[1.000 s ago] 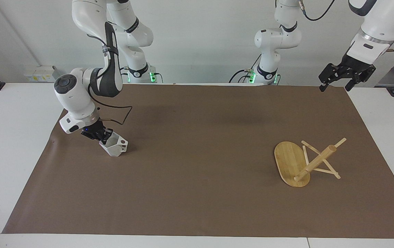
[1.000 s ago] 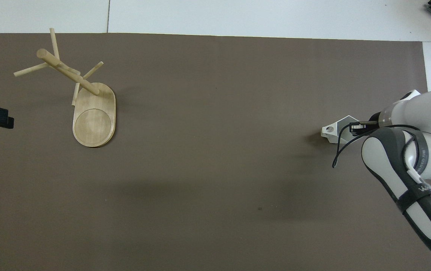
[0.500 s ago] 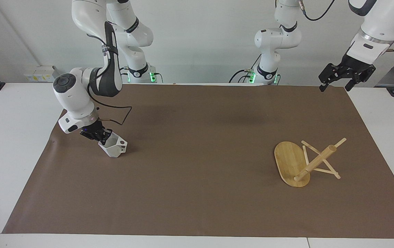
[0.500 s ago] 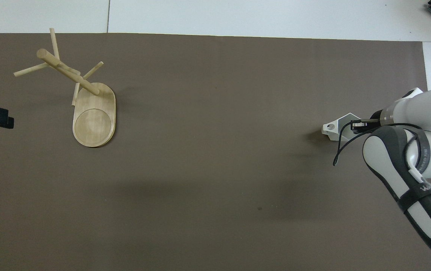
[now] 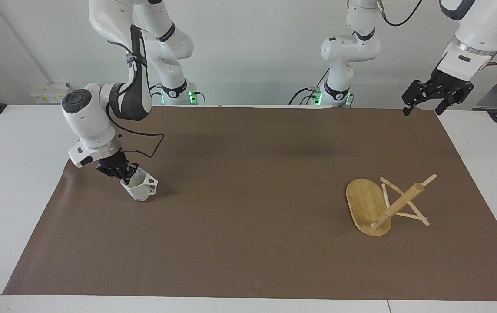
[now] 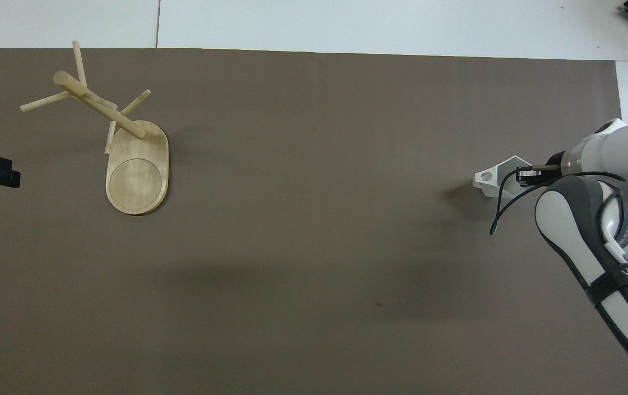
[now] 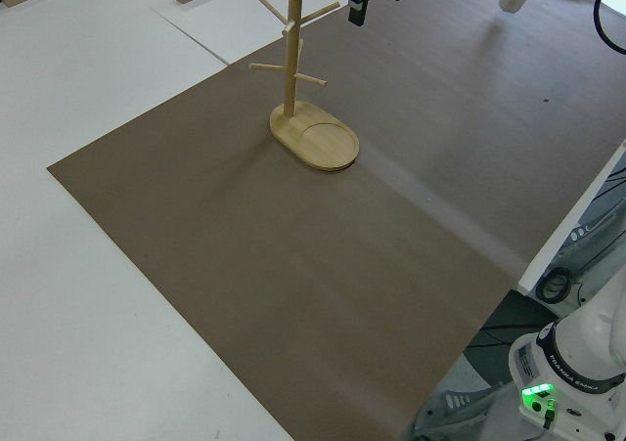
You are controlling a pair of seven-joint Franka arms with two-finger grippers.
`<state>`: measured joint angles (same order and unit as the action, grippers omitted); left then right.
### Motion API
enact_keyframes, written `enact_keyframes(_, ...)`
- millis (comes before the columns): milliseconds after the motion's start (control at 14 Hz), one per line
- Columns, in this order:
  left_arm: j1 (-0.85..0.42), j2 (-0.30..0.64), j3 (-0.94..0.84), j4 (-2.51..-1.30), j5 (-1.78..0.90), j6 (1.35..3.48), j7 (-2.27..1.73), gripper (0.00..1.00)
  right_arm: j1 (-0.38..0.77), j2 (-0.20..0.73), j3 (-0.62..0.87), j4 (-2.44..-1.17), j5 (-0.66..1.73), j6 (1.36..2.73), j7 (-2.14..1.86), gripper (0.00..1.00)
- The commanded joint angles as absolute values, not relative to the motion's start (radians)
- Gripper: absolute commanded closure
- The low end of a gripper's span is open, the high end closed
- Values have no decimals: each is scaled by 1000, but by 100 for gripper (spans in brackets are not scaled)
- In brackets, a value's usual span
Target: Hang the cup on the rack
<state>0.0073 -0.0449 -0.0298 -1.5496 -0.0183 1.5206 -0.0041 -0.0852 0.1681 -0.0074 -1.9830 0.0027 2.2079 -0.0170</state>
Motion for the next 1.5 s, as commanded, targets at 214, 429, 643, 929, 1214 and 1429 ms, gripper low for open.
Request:
enact_keyframes(214,3,-66,-29,-1569,-9,1484,-6,0,-98,187,-11,-1803,14,1979,-9,100)
enact_keyframes(429,3,-67,-29,-1569,-9,1471,-6,0,-98,186,-15,-1727,2,1869,-9,100)
enact_keyframes(643,3,-69,-29,-1569,-9,1456,-11,0,-100,178,-17,-1629,-3,1734,-9,100)
enact_keyframes(929,5,-71,-31,-1569,-9,1470,-12,0,-100,167,-29,-1534,-2,1608,-9,100)
enact_keyframes(1214,17,-71,-28,-1569,-9,1457,-14,0,-101,160,-37,-1474,-3,1552,-9,100)
enact_keyframes(1429,17,-71,-28,-1569,-9,1465,-17,0,-100,150,-29,-1468,18,1551,-9,100)
